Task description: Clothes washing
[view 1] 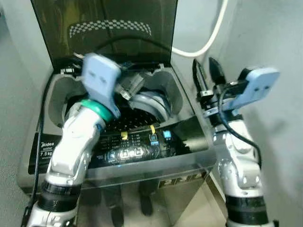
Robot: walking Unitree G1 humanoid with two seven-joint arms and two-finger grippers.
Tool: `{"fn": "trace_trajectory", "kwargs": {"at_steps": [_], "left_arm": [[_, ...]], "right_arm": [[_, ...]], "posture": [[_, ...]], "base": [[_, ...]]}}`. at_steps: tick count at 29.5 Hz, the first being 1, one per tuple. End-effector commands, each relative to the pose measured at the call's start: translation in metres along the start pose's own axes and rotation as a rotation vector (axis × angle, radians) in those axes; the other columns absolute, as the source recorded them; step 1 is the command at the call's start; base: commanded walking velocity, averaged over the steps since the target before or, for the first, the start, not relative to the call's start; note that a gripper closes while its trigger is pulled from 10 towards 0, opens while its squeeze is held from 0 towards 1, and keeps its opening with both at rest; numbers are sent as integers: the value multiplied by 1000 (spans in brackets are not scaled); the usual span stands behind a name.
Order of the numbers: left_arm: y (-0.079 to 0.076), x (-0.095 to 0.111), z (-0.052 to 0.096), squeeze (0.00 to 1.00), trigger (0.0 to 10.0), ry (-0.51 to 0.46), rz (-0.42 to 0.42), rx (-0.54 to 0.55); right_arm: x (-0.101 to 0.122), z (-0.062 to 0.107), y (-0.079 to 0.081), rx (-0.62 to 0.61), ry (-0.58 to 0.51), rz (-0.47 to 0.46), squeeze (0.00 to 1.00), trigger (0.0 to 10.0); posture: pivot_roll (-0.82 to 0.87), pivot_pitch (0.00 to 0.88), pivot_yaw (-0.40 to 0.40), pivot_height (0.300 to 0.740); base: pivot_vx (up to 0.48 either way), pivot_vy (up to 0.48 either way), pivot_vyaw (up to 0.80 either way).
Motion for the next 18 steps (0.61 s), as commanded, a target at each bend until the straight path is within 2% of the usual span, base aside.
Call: {"fn": "trace_trajectory", "kwargs": {"at_steps": [1, 9, 18], "left_arm": [[9, -6, 1, 0, 10000, 21, 26, 54], [15, -6, 2, 0, 10000, 11, 21, 98], [18, -6, 1, 0, 10000, 11, 14, 131]], "right_arm": [[-5, 2, 1, -2, 27, -6, 0, 10000], [-8, 3, 2, 5, 38, -4, 0, 10000], [-9, 1, 6, 25, 38, 14, 0, 10000]], "posture": [[-9, 66, 36, 740], [-12, 68, 32, 740], [-7, 68, 27, 740]], "base": [[0, 0, 0], [0, 0, 0], [-327, 0, 0]]}}
Point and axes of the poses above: a point about 5 cm out from each wrist's last joint towards the gripper, its own z axis pointing back from the gripper into the wrist, its own x axis along the axis of the wrist's last joint, y = z × x, the point moved 1 cm from there along -z, pointing out of the wrist towards the gripper, and after that the axes turned 4 degrees about z, right-handed, at the moved point
